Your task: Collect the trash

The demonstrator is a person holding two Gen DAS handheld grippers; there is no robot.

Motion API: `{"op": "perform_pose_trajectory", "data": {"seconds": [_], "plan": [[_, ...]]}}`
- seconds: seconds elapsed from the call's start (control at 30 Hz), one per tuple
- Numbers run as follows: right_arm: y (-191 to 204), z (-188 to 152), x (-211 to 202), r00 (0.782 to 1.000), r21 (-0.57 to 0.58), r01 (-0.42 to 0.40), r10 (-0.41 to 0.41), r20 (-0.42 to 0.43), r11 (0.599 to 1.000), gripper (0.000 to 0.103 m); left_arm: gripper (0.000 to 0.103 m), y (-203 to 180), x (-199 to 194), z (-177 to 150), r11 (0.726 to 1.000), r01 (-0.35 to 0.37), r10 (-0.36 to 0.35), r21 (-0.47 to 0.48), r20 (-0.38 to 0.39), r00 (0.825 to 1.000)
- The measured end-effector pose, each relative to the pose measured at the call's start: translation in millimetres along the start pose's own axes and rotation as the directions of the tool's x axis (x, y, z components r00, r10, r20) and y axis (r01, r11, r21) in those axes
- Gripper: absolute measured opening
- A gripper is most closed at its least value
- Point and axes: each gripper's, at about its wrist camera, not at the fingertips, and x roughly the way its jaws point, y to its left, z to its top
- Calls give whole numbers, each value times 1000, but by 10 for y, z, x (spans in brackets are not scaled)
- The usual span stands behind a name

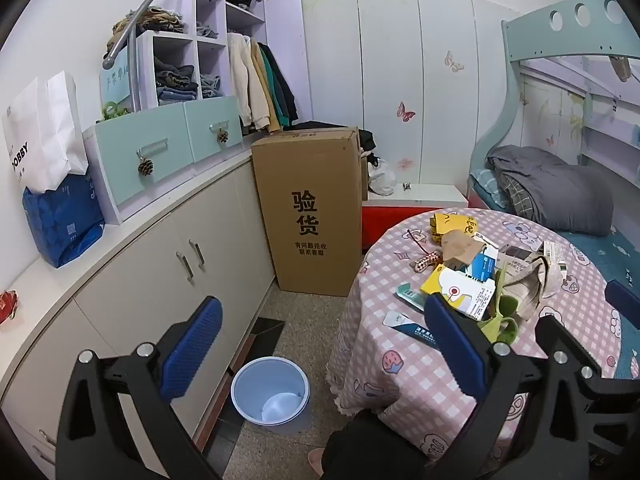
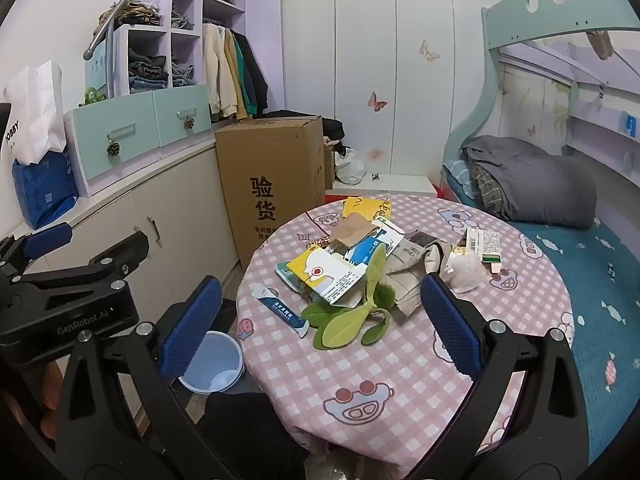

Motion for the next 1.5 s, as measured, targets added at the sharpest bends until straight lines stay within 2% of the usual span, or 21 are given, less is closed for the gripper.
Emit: {"op": "perform_pose_trajectory", "data": {"seconds": [1.5], "plan": [[-29, -39, 24, 1000, 14, -6, 6, -9, 1000, 97, 99, -1, 2, -2, 1000, 1, -1, 2, -13, 1000]]}}
